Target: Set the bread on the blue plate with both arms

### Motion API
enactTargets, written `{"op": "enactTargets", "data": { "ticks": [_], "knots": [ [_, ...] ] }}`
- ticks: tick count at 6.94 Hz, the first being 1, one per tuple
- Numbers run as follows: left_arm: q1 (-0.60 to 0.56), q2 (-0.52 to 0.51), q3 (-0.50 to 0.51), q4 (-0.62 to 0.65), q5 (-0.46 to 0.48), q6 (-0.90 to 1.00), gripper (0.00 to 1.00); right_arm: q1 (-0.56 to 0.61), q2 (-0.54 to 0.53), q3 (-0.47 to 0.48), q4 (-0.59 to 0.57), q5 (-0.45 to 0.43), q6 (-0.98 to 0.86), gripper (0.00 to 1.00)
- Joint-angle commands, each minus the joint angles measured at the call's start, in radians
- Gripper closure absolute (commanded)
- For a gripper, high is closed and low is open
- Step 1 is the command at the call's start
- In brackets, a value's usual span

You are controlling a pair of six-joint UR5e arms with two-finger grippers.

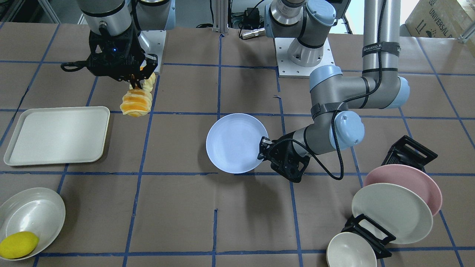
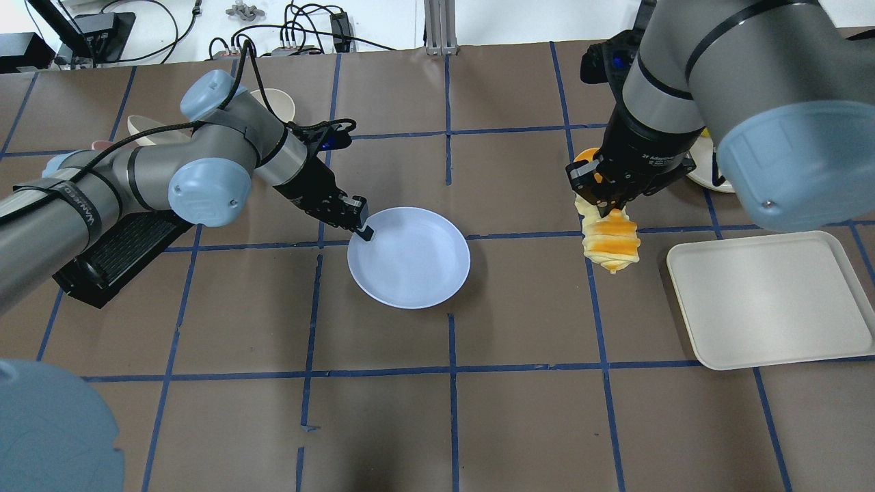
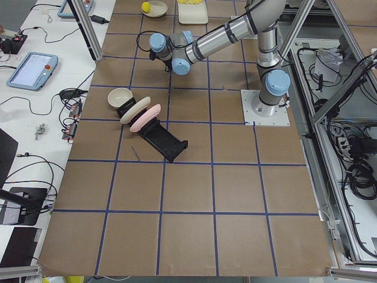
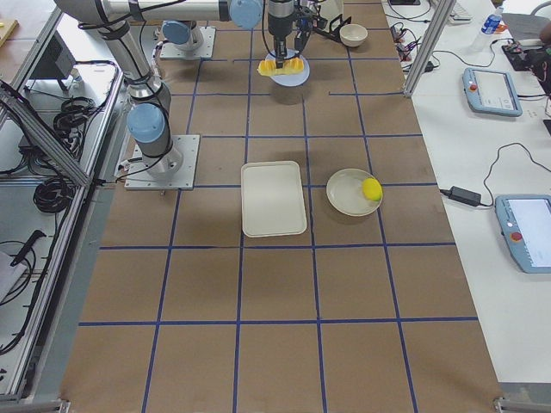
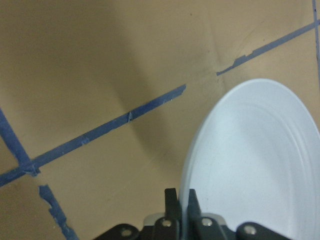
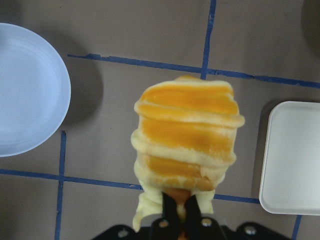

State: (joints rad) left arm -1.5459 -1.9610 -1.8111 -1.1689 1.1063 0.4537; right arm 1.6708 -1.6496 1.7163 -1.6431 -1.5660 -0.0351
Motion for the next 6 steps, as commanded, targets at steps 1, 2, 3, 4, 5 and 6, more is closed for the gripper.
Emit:
{"op": "enactTargets", "data": {
  "ticks": [1, 2, 3, 4, 5, 6],
  "knots": [
    [-0.022, -0.010, -0.025, 0.054, 0.000, -0.023, 0.91, 0.001, 0.023, 0.051, -0.096, 0.009, 0.011, 0.99],
    [-0.028, -0.015, -0.027, 0.078, -0.005, -0.052, 0.90, 0.003, 0.030, 0.068, -0.121, 0.011, 0.011, 0.99],
    [-0.042, -0.021, -0.027, 0.096, -0.022, -0.061, 0.89, 0.004, 0.042, 0.080, -0.168, 0.011, 0.011, 0.99],
    [-0.057, -0.039, -0.025, 0.162, -0.022, -0.087, 0.88, 0.004, 0.057, 0.085, -0.197, 0.011, 0.011, 0.99],
    [-0.066, -0.064, -0.017, 0.172, -0.023, -0.093, 0.86, 0.004, 0.079, 0.085, -0.211, 0.011, 0.012, 0.99],
    [-0.068, -0.067, -0.025, 0.178, -0.042, -0.125, 0.81, 0.027, 0.115, 0.083, -0.257, 0.011, 0.014, 0.99]
  ]
}}
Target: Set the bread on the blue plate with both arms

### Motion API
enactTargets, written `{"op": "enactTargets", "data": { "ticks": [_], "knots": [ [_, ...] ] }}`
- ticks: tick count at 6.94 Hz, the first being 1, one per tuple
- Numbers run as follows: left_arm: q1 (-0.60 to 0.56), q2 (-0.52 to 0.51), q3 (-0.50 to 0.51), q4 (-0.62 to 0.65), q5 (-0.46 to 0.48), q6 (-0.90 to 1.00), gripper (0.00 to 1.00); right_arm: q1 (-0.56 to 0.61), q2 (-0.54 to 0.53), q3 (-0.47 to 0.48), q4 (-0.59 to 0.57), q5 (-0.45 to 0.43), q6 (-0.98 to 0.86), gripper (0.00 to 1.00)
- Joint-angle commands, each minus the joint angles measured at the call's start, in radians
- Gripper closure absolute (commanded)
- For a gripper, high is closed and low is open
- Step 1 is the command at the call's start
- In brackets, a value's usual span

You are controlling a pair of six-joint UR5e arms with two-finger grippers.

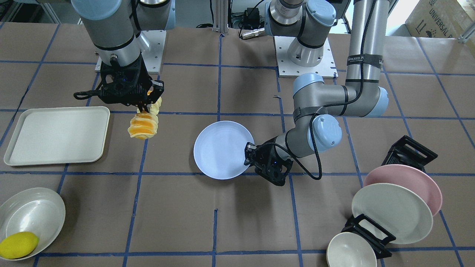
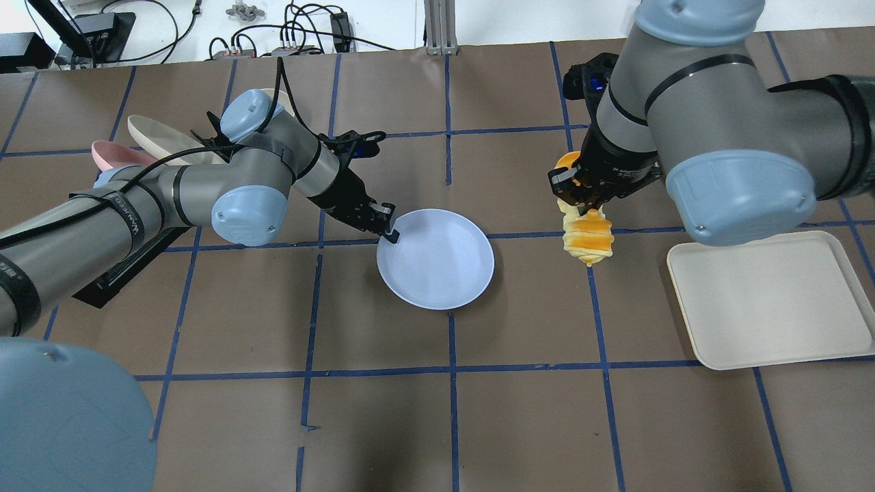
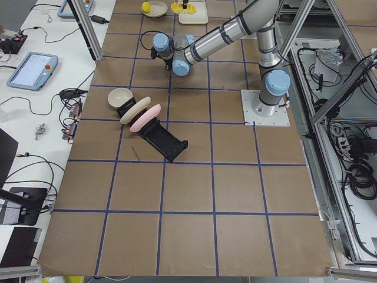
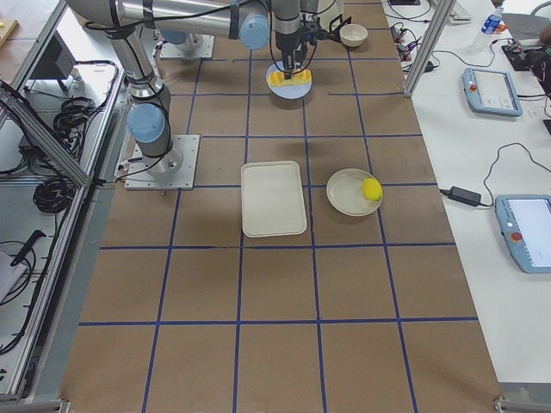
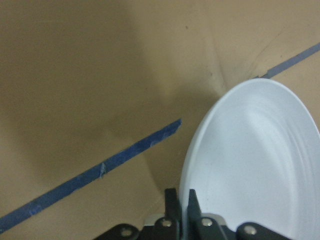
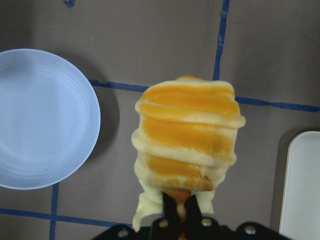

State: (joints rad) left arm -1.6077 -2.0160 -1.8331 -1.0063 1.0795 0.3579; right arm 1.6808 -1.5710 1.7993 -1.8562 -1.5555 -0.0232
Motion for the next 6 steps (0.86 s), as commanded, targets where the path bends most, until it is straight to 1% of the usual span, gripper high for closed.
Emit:
{"op": "enactTargets", "data": {
  "ticks": [1, 2, 3, 4, 5, 6],
  "knots": [
    [-0.006, -0.015, -0.005, 0.031, -0.015, -0.043, 0.46, 0.072, 0.067, 0.000, -0.105, 0.000, 0.056, 0.99],
    [-0.006, -0.017, -0.006, 0.031, -0.015, -0.048, 0.08, 0.117, 0.115, -0.005, -0.154, -0.001, 0.077, 0.99],
    [-0.002, -0.006, 0.006, 0.029, -0.007, -0.048, 0.00, 0.144, 0.132, -0.005, -0.176, 0.000, 0.089, 0.99],
    [0.020, 0.020, 0.015, 0.012, 0.005, -0.051, 0.00, 0.152, 0.134, -0.003, -0.176, 0.000, 0.089, 0.99],
    [0.069, 0.078, 0.015, -0.030, 0.055, -0.051, 0.00, 0.155, 0.147, -0.003, -0.182, 0.026, 0.089, 0.99],
    [0.115, 0.162, 0.032, -0.163, 0.127, -0.048, 0.00, 0.171, 0.163, -0.002, -0.205, 0.056, 0.089, 0.99]
  ]
}}
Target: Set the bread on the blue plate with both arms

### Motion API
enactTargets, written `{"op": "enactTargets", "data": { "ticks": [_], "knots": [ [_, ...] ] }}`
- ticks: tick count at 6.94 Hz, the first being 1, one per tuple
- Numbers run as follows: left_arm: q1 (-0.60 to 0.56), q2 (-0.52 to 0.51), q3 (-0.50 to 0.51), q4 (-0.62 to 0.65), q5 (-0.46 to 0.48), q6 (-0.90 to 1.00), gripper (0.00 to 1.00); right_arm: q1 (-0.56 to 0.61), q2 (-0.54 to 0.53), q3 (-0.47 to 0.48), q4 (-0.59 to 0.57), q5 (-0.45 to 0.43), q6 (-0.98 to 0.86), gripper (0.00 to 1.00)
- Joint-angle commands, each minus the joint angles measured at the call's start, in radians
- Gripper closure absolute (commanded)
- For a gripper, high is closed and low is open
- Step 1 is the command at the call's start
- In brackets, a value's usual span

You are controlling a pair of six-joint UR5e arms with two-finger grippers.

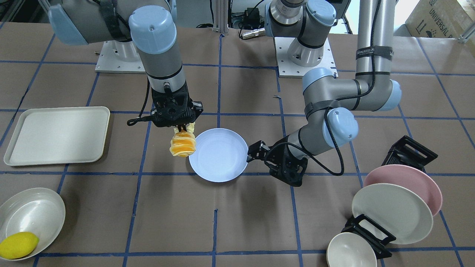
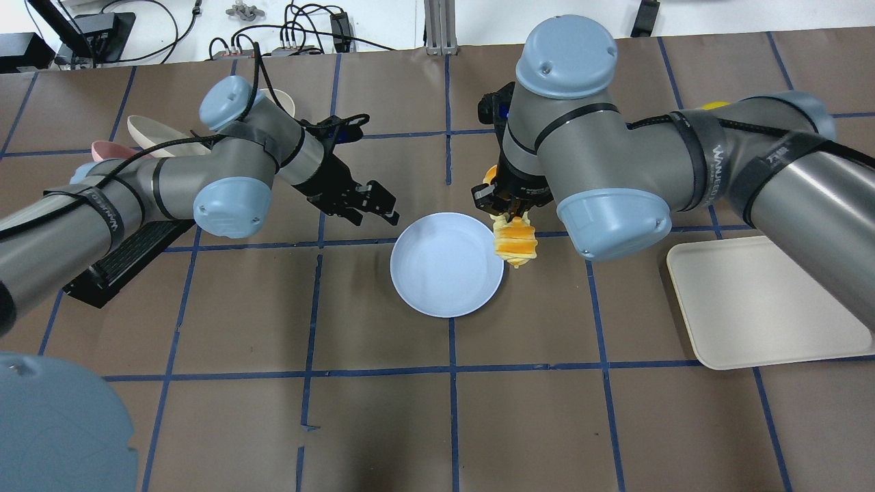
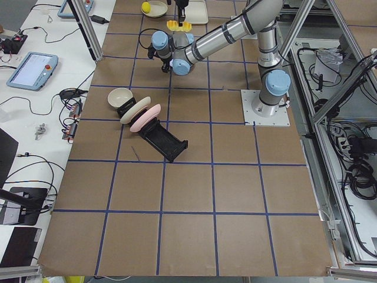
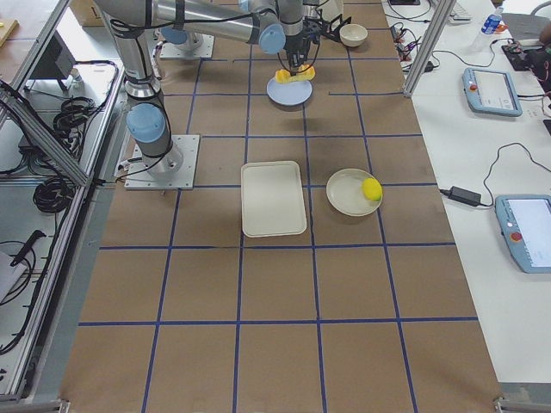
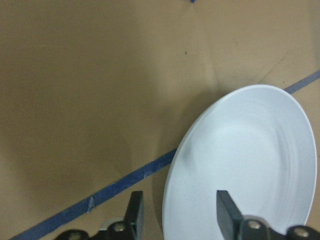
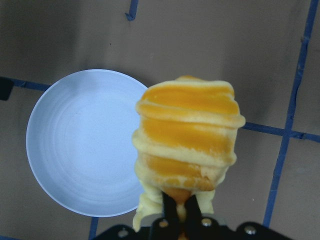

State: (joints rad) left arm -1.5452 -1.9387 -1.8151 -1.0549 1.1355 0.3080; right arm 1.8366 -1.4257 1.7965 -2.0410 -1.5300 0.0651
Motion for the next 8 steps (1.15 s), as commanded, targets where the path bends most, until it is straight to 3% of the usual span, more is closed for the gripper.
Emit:
{"op": "enactTargets", "data": {
  "ticks": [1, 2, 4, 5, 8],
  "knots": [
    [0.089, 0.165, 0.038, -0.245, 0.107, 0.003, 0.00, 0.047, 0.042, 0.000, -0.063, 0.031, 0.005, 0.99],
    [0.123, 0.234, 0.063, -0.314, 0.201, 0.006, 0.00, 0.081, 0.066, -0.006, -0.094, 0.030, 0.018, 0.97],
    [0.152, 0.360, 0.097, -0.428, 0.370, 0.009, 0.00, 0.090, 0.088, 0.003, -0.116, 0.025, 0.019, 0.73],
    [0.152, 0.377, 0.105, -0.441, 0.412, 0.010, 0.00, 0.101, 0.096, 0.003, -0.117, 0.025, 0.031, 0.74],
    [0.151, 0.385, 0.105, -0.468, 0.408, 0.011, 0.00, 0.150, 0.140, 0.003, -0.185, 0.016, 0.084, 0.74]
  ]
}}
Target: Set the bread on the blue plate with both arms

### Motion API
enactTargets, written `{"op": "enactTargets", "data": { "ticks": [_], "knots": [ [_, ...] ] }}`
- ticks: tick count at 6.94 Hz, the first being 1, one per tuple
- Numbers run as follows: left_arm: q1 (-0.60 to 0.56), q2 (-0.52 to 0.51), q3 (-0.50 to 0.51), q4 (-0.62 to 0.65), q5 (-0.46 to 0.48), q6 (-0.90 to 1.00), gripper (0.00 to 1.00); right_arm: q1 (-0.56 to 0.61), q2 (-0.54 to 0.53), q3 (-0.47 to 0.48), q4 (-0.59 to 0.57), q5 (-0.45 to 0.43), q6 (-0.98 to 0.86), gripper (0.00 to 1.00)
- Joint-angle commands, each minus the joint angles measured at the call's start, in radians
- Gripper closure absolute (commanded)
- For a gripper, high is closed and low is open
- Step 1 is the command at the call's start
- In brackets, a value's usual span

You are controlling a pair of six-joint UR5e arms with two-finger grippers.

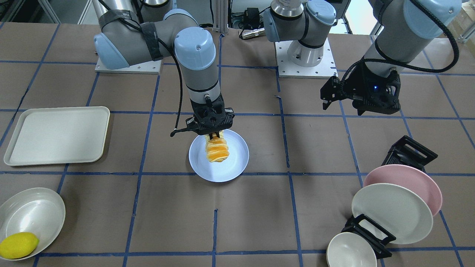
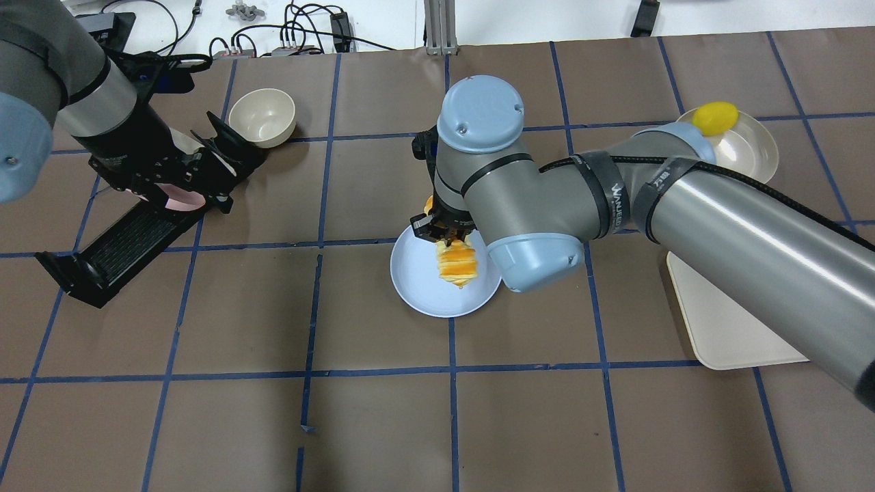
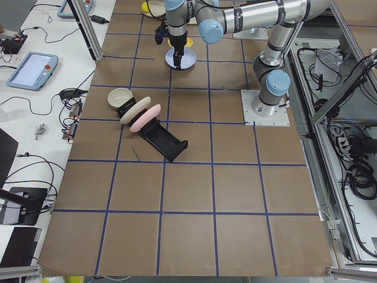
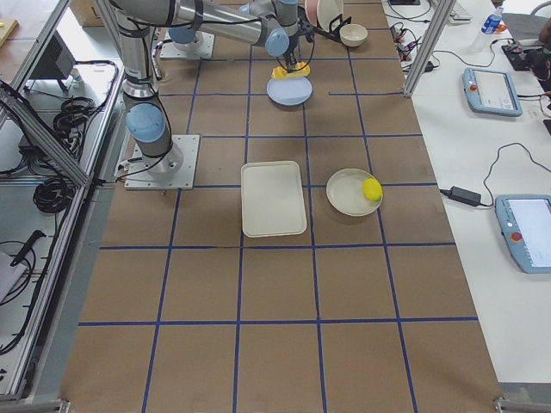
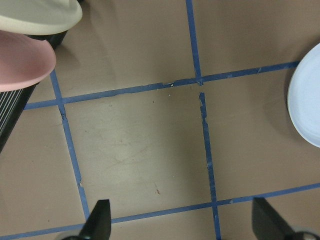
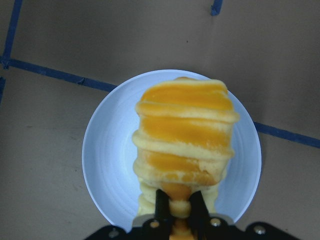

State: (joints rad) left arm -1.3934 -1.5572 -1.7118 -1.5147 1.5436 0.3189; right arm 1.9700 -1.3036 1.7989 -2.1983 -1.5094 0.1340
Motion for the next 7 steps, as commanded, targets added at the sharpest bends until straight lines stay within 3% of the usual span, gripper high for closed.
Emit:
{"op": "enactTargets", "data": {
  "ticks": [1, 2, 3, 5, 7],
  "knots": [
    [0.004, 0.005, 0.000, -0.009, 0.006, 0.000, 0.00, 0.018, 0.021, 0.002, -0.026, -0.002, 0.013, 0.70],
    [0.014, 0.017, 0.000, -0.010, 0.021, 0.002, 0.00, 0.018, 0.023, 0.003, -0.027, -0.006, 0.007, 0.40],
    [0.034, 0.046, -0.002, -0.010, 0.044, 0.002, 0.00, 0.018, 0.023, 0.017, -0.050, -0.006, 0.006, 0.25],
    [0.037, 0.062, 0.001, -0.039, 0.043, -0.061, 0.00, 0.018, 0.026, 0.113, -0.226, -0.006, 0.013, 0.00],
    [-0.045, 0.054, 0.008, -0.029, 0.032, -0.151, 0.00, 0.017, 0.027, 0.113, -0.233, -0.009, 0.013, 0.00]
  ]
}}
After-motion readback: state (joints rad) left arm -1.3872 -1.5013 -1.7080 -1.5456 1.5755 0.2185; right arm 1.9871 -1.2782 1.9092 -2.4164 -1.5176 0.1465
